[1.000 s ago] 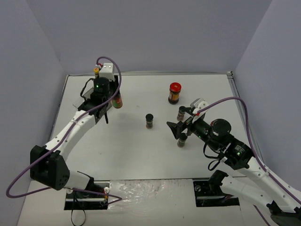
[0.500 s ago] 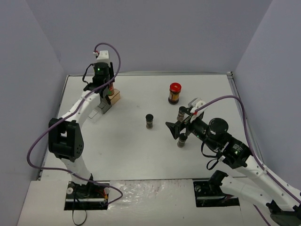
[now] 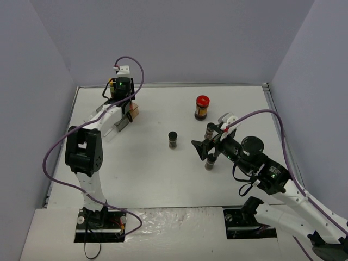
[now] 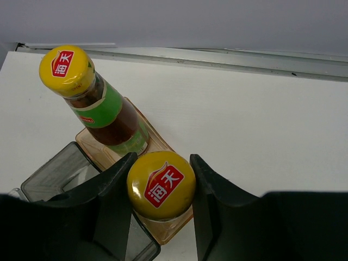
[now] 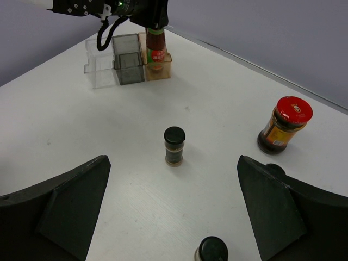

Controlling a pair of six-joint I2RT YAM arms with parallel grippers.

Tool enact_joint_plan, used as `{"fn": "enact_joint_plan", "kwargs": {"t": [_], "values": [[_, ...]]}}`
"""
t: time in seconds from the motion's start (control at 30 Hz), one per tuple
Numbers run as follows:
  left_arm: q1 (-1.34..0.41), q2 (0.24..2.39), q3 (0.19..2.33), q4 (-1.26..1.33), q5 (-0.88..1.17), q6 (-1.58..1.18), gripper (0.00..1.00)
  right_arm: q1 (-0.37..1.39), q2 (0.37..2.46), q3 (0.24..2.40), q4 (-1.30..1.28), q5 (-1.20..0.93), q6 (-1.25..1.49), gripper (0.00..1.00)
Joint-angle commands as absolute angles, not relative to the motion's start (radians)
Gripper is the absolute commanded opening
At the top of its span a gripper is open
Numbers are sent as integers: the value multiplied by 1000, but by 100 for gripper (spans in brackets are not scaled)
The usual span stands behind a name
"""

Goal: Organize the condiment bottles

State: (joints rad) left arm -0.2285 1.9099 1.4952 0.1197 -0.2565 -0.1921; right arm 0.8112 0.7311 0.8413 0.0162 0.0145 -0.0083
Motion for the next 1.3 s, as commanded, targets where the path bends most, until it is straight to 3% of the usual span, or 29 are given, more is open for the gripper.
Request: {"fn": "enact_joint_plan", "kwargs": {"t": [0.0, 0.2, 0.33, 0.53, 0.67, 0.87, 1.0, 1.27], "values": [[-221, 1837, 1542, 318, -276, -227, 12, 805, 746, 854, 69, 76, 26, 100], [-221, 1837, 1514, 301, -278, -245, 48, 806, 766, 859, 68, 127, 62, 100], [-219, 1828, 1498, 292, -282, -253, 61, 805, 773, 864, 67, 127, 69, 100], [-219, 1784, 1488, 240, -278, -252, 93, 804, 805, 873, 73, 228, 75, 100], [-219, 1670, 1494, 115, -246, -246, 97, 721, 902, 919, 73, 281, 75, 100], [-219, 1446, 1430, -113, -181, -243, 97, 472, 1086, 991, 120, 128, 122, 100], [-222, 1230, 1310, -313, -64, -224, 97, 389, 1255, 1042, 222, 111, 105, 100], [-225, 844, 948, -412, 28, -213, 97, 311, 1563, 1197, 341, -94, 49, 100]]}}
